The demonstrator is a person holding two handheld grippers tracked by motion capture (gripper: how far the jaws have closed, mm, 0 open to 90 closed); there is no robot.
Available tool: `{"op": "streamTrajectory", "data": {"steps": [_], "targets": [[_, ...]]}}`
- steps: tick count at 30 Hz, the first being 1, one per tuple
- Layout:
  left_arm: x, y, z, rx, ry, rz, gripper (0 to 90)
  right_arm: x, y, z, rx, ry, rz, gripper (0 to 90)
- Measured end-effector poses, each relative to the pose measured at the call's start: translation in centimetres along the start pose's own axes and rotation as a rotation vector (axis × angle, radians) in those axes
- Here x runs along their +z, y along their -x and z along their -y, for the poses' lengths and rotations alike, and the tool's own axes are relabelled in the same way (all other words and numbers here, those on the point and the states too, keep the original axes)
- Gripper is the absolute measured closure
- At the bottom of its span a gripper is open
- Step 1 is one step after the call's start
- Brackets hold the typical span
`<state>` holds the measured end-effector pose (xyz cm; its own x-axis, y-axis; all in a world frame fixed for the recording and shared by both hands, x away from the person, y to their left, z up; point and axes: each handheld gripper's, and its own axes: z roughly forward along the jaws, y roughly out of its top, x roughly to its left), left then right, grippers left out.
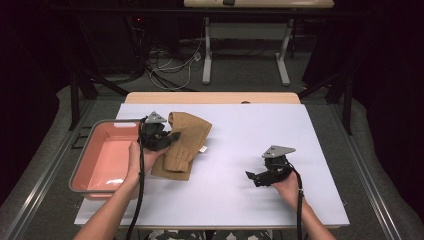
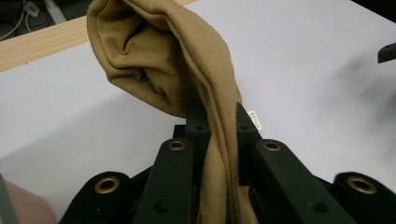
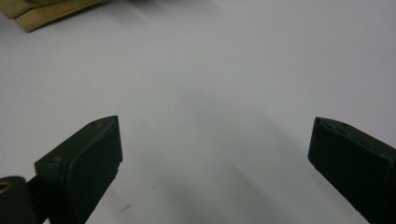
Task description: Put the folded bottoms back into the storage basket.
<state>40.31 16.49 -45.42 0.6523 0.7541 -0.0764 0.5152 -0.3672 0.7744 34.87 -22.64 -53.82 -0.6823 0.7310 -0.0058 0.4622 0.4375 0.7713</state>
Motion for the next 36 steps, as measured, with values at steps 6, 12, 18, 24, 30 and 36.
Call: {"op": "streamTrajectory", "data": {"steps": [6, 12, 18, 24, 30, 36], "targets": [[-0.6, -0.4, -0.5, 0.002, -0.010, -0.020, 82.4, 0.0, 0.0, 0.0, 0.000, 0.006, 0.003, 2.6], [-1.3, -0.8, -0.9, 0.004, -0.013, -0.031, 82.4, 0.0, 0.0, 0.0, -0.001, 0.002, 0.003, 2.5], [-2.1, -1.2, -1.3, 0.007, -0.021, -0.047, 82.4, 0.1, 0.0, 0.0, -0.001, 0.005, 0.000, 2.6], [-2.7, -1.7, -1.8, 0.007, -0.020, -0.057, 82.4, 0.1, 0.0, 0.0, -0.003, 0.007, 0.001, 2.6], [-3.3, -1.9, -2.3, 0.013, -0.022, -0.067, 82.4, 0.2, 0.1, 0.1, -0.008, 0.005, -0.001, 2.6], [-4.1, -2.1, -2.8, 0.017, -0.013, -0.080, 82.4, 0.1, -0.1, 0.1, 0.000, 0.000, 0.002, 2.6]]}}
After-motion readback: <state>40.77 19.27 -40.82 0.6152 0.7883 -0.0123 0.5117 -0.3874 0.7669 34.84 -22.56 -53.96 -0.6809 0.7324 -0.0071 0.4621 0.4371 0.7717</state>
